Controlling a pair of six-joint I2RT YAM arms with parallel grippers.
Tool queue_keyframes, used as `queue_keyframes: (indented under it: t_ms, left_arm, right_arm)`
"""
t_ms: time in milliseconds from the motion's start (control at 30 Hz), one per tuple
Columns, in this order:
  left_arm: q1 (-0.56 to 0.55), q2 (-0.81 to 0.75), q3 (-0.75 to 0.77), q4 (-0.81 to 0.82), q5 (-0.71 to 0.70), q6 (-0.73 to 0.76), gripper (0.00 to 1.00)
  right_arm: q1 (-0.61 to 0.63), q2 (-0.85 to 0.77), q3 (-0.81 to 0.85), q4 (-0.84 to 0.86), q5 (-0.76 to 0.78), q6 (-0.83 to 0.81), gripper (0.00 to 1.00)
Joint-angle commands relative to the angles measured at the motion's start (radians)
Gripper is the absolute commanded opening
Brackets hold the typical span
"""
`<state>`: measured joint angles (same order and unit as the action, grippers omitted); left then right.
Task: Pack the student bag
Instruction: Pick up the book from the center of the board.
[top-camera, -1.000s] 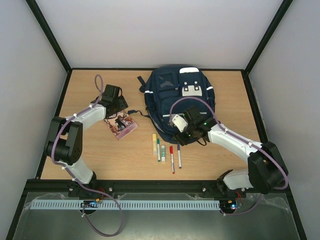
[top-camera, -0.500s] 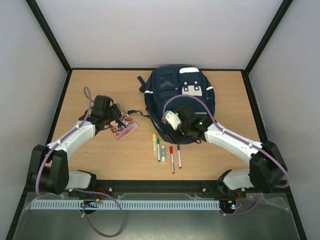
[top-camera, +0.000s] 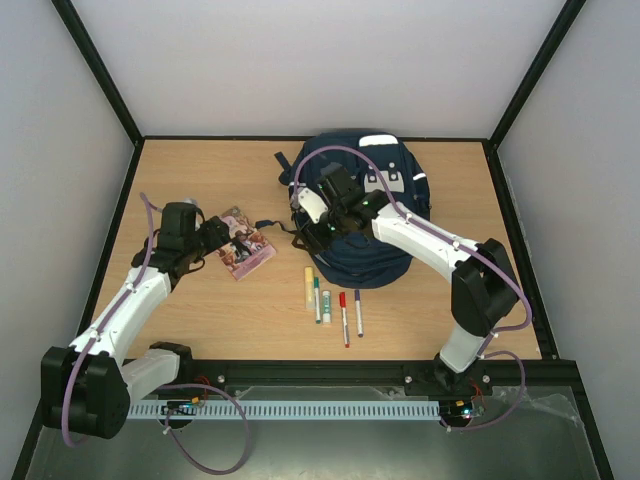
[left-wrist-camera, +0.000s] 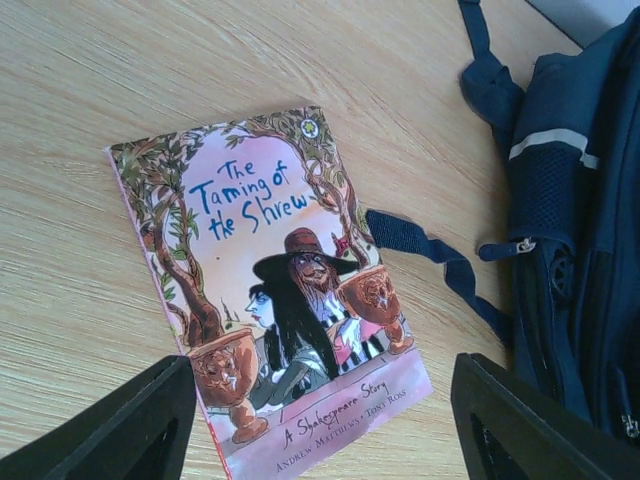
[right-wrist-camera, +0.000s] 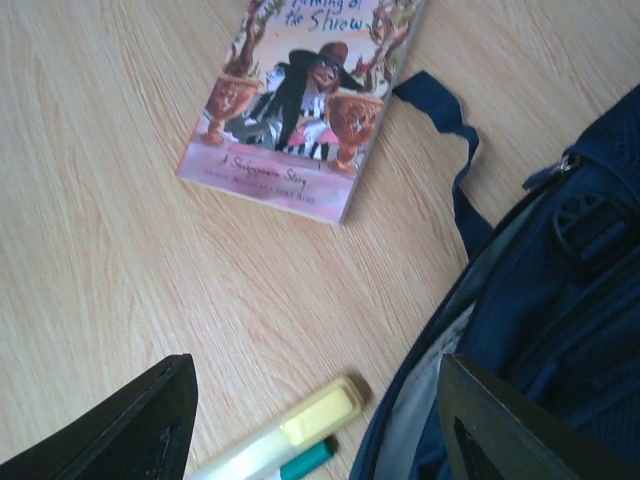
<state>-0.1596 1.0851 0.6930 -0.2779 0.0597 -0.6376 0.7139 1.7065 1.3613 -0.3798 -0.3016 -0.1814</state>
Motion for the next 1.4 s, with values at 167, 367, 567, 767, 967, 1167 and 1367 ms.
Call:
queue_keyframes:
  t_ms: [167,367,567,767,967,1167,1367]
  left_arm:
    - [0.035,-0.008,-0.049,-0.049,0.052,-0.025,0.73]
    - [0.071,0.084,-0.062,0.014,0.097,-0.031,0.73]
    - [0.111,0.213,-0.065,0.107,0.132,-0.049,0.73]
    - [0.143,0.294,-0.095,0.212,0.194,-0.097,0.73]
    - [0.151,0.323,-0.118,0.265,0.181,-0.135,0.73]
    - [0.172,0.323,-0.150,0.307,0.167,-0.159,0.73]
    - [0.183,0.342,-0.175,0.356,0.169,-0.179,0.73]
  right_arm:
    - [0.001,0.158,0.149,-0.061,-0.098,0.088,0.64]
    - [0.001,0.239,0.185,-0.069,-0.074,0.145,0.65]
    - [0.000,0.395,0.315,-0.071,-0.053,0.111,0.63]
    - [0.001,0.599,0.531,-0.112,-0.082,0.168,0.63]
    - [0.000,0.751,0.725,-0.144,-0.039,0.212,0.60]
    - [0.001,0.812,0.773,-0.158,-0.059,0.245,0.53]
    - [0.001,0.841,0.773,-0.158,-0.110,0.268,0.51]
